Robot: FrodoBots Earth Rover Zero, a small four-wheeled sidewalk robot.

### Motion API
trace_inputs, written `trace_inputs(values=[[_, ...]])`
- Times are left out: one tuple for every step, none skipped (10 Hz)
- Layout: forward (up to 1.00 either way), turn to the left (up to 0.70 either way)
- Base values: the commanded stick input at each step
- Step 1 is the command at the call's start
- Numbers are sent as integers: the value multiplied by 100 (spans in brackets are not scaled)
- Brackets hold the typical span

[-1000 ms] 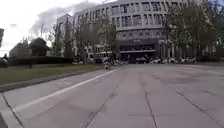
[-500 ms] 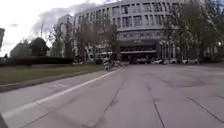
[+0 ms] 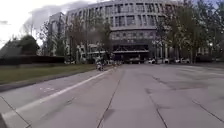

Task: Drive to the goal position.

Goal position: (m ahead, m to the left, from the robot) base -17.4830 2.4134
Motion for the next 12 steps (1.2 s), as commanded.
trace_inputs(values=[[0, -70], [0, -70], [0, -70], [0, -70], [0, -70], [0, -70], [0, -70], [0, -70], [0, -70], [0, -70], [0, -70], [0, -70]])
